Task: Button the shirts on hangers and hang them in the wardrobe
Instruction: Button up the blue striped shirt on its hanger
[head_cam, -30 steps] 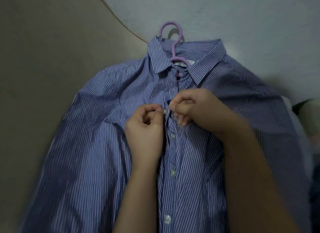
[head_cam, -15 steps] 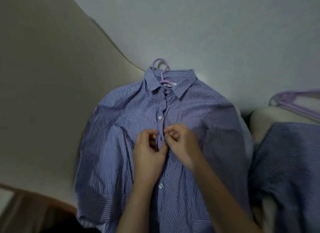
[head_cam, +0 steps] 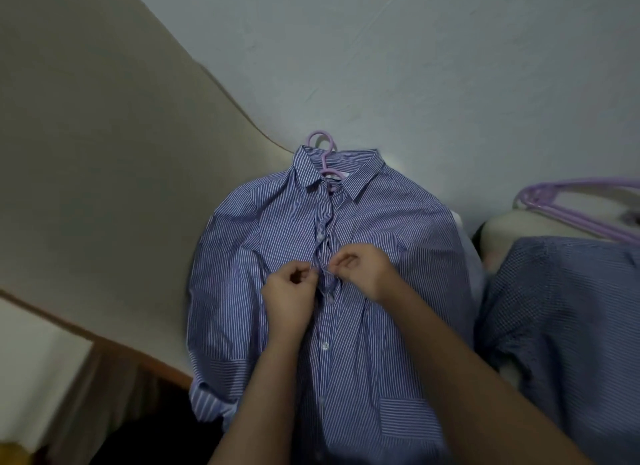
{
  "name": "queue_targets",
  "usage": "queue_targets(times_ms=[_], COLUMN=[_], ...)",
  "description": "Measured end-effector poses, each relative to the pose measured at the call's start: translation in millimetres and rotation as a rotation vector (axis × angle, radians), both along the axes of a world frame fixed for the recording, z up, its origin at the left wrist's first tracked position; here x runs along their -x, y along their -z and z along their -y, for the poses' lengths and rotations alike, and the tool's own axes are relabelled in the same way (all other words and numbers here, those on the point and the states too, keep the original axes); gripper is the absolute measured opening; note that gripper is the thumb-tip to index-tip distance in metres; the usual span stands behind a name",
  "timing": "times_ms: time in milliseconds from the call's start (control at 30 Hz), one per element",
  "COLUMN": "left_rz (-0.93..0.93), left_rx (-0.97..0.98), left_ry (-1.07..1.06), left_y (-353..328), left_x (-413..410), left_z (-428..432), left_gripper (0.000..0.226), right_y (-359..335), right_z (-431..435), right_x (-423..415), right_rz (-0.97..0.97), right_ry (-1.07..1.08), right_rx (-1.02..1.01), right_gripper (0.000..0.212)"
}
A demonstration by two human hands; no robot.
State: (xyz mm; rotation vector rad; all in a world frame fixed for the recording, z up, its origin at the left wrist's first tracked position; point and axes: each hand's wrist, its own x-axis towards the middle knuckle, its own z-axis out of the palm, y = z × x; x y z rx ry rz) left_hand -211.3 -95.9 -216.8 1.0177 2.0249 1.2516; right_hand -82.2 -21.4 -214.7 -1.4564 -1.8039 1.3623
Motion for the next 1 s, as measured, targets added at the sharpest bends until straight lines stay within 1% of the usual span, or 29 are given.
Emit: queue_targets(times_ms=[133, 200, 300, 433, 500, 600, 667, 733, 833, 1000], left_rz=[-0.019, -0.036, -0.056, -0.053, -0.028, 0.092, 0.133, 0.142, 0.18, 0.211], left_rx=[0.076, 0.083, 0.064, 0.051, 0.044, -0.028, -0.055, -0.056, -0.07, -0.075], left_ry=[0.014, 0.02, 0.017, 0.01, -0.017, -0.042, -0.037, -0.046, -0.07, -0.005], left_y=[-6, -10, -13, -4, 3, 8, 9, 10, 12, 14], left_x=[8, 7, 1, -4, -6, -4, -3, -3, -3, -2], left_z=[-5, -6, -8, -6, -3, 2, 3, 2, -1, 0], left_gripper=[0.005, 0.006, 0.009, 0.008, 0.008, 0.007, 0.008, 0.014, 0.022, 0.01], right_y=[-11, -14, -15, -12, -8, -3, -2, -1, 0, -1], right_z=[3, 6, 10, 18, 21, 24, 27, 30, 32, 29], right_x=[5, 10, 15, 21, 23, 22, 23, 25, 26, 21], right_rz=[0.183, 0.255, 0.317, 0.334, 0.28, 0.054, -0.078, -0.183, -0.284, -0.331], right_ry=[-0.046, -0.047, -0.031, 0.038, 0.134, 0.324, 0.4, 0.434, 0.458, 0.45], right_rx=[-0.09, -0.118, -0.179, -0.221, -0.193, -0.006, 0.066, 0.103, 0.146, 0.238], right_gripper=[0.012, 0.012, 0.012, 0.012, 0.012, 0.011, 0.014, 0.018, 0.017, 0.019])
